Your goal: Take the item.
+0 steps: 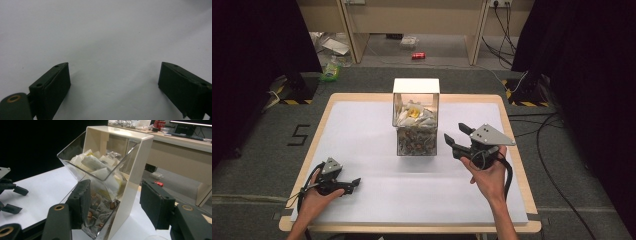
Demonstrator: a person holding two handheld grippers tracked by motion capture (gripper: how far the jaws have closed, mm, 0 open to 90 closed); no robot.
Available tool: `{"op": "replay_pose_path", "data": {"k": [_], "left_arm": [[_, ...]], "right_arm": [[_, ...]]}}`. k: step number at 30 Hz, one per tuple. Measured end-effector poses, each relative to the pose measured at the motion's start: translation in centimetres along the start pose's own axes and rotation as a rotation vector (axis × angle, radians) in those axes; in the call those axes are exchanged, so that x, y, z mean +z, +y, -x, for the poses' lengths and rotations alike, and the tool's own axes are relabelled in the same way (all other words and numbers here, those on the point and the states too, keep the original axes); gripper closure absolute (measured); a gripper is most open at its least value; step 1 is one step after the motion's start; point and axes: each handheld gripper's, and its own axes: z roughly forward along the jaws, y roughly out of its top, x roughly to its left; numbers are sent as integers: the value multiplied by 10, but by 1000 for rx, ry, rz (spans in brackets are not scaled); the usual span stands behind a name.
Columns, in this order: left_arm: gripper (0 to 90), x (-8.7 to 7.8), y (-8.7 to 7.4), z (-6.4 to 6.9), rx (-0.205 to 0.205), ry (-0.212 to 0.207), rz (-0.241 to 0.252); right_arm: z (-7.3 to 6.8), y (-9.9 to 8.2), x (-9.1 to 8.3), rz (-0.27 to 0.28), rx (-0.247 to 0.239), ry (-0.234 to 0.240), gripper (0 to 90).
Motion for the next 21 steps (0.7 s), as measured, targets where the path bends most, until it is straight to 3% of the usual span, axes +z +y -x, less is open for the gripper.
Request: {"op": "replay_pose_path", "data": {"k": [11, 21], "left_arm": [[98, 0, 0, 0, 0, 1, -1], [98, 0, 0, 0, 0, 1, -1]], "right_arm": [[-5, 16, 6, 29, -17, 33, 450], [-9, 28, 25, 30, -47, 68, 487]]}}
